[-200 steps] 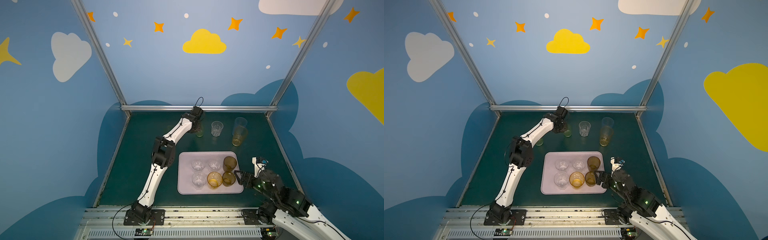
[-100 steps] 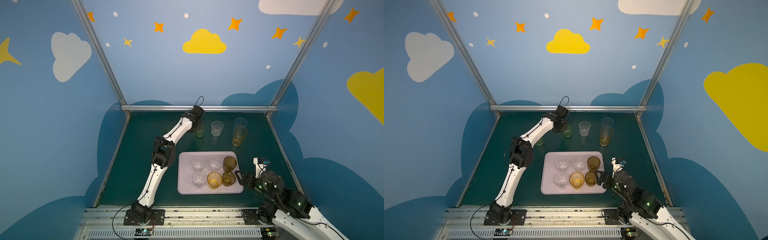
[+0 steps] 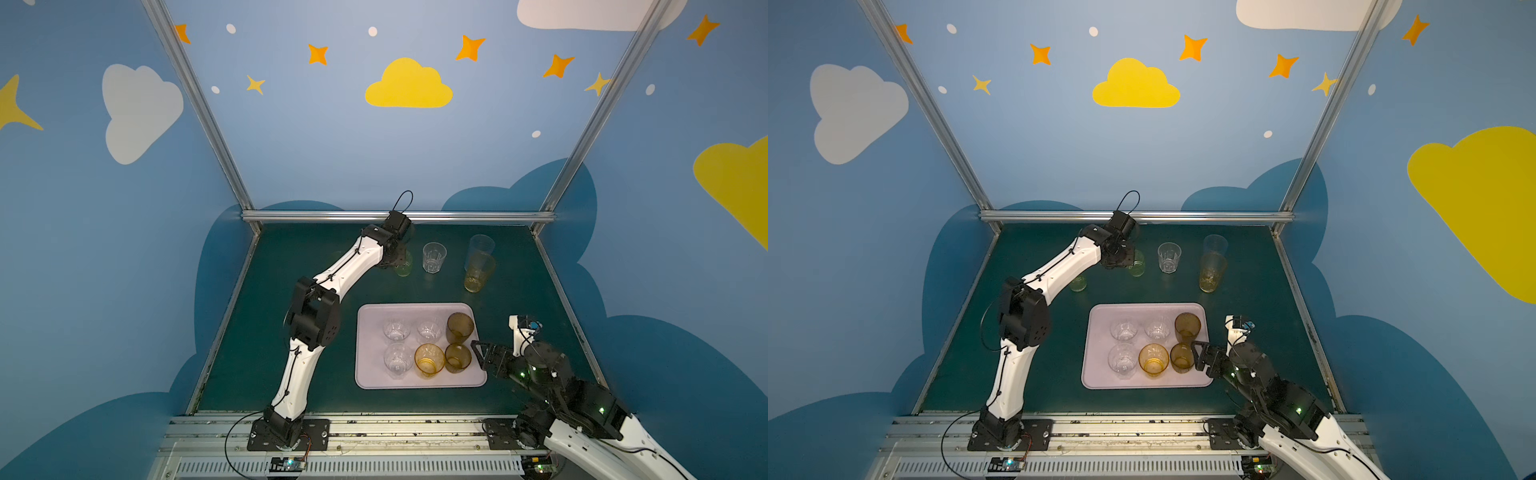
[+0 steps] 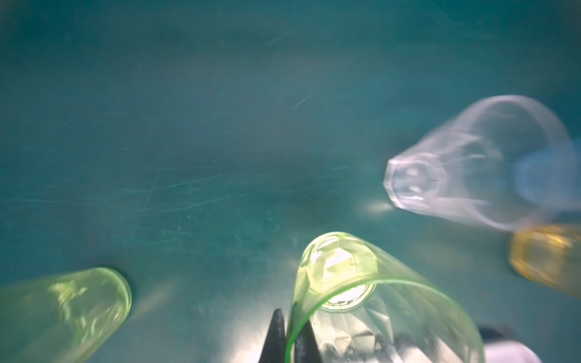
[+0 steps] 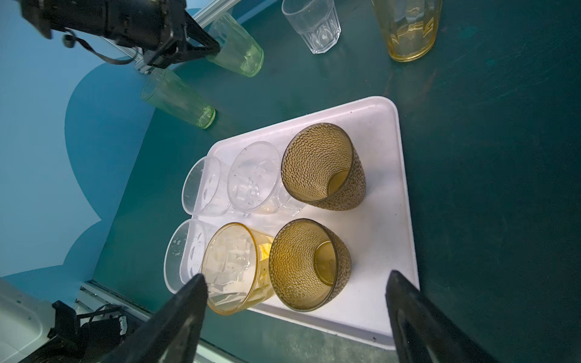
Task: Place the glasses into the tray
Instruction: Pick up the glass from the top-center of the table, then place the glass on the tray.
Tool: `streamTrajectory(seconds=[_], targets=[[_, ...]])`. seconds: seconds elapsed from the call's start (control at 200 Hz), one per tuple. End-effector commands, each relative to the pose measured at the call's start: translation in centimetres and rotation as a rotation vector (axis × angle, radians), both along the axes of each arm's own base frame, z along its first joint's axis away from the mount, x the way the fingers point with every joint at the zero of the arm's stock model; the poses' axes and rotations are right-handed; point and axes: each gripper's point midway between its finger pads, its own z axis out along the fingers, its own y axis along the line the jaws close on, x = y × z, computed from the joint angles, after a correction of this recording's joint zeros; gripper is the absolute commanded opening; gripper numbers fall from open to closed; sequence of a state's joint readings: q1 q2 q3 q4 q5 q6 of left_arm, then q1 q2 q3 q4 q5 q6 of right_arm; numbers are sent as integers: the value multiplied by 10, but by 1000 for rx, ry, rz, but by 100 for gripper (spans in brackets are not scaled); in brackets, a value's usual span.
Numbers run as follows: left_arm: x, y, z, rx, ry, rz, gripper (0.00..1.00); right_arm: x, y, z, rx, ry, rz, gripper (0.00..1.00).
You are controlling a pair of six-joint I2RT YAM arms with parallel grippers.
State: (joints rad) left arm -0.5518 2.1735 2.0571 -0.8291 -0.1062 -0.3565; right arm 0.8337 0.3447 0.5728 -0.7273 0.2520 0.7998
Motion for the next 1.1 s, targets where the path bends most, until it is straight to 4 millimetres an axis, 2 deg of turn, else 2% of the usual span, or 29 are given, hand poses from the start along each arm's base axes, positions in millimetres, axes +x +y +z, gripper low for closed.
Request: streamTrajectory(seconds=[0.0,0.095,0.15,0.16,0.175,0.305,0.571,0.796,0.946,1.096], targets=[[-10,-3,31,-51,-67,1,4,2,3,19,9,-23,11,88],[-23,1,43,-69,-86,11,4,3,8,28,9,-25,30,88],[-30,5,48,-75,-94,15,4,3,12,25,-1,-14,50,88],[-32,5,49,-74,-93,14,4,3,13,34,14,-28,51,88],[-35,6,50,-76,-95,14,4,4,14,38,18,-32,57,88],[-56,15,64,-68,-118,10,4,4,23,48,7,-44,107,88],[-105,41,97,-122,-185,34,4,8,37,58,-29,-44,171,88],[-143,59,117,-169,-232,41,4,10,56,64,32,-21,219,88],[-165,70,119,-169,-235,35,4,10,66,64,73,3,237,88],[-185,84,113,-163,-218,40,4,13,75,61,101,17,247,88]])
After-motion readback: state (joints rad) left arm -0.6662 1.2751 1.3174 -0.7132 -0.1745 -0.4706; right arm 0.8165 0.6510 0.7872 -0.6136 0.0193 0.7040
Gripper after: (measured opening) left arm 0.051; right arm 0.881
